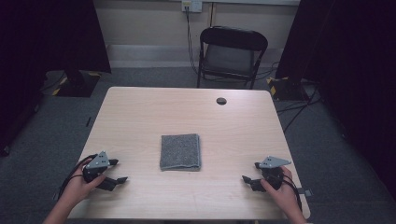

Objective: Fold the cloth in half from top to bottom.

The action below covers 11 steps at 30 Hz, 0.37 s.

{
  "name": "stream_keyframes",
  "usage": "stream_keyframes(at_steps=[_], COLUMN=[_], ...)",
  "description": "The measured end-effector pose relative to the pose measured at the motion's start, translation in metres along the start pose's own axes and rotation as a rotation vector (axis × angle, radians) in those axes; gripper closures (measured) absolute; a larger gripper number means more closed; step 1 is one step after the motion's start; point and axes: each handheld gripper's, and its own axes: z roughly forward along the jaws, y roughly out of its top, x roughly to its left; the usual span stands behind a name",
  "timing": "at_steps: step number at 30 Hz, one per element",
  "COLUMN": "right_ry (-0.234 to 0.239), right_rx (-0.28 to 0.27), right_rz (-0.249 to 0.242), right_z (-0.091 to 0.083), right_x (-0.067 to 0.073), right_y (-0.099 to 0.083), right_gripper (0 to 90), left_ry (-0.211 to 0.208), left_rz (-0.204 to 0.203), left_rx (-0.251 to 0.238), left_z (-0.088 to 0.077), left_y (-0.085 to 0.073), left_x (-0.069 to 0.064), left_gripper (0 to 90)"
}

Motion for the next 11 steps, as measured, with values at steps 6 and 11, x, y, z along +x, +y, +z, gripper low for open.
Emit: stream_keyframes(at_steps=[6, 11], right_ry=[0.001, 0.005], right_rx=[0.0, 0.002], right_rz=[-0.001, -0.005], right_z=[0.0001, 0.0001], right_x=[-0.0002, -0.0007], right_y=[0.0, 0.0001], right_gripper=[20.5, 20.3], left_ry=[-0.006, -0.005], left_rz=[-0.009, -0.009], left_rx=[-0.005, -0.005], left_z=[0.0004, 0.0004], left_y=[-0.0011, -0.0011], left_x=[0.0011, 0.001], left_gripper=[15.0, 14.9])
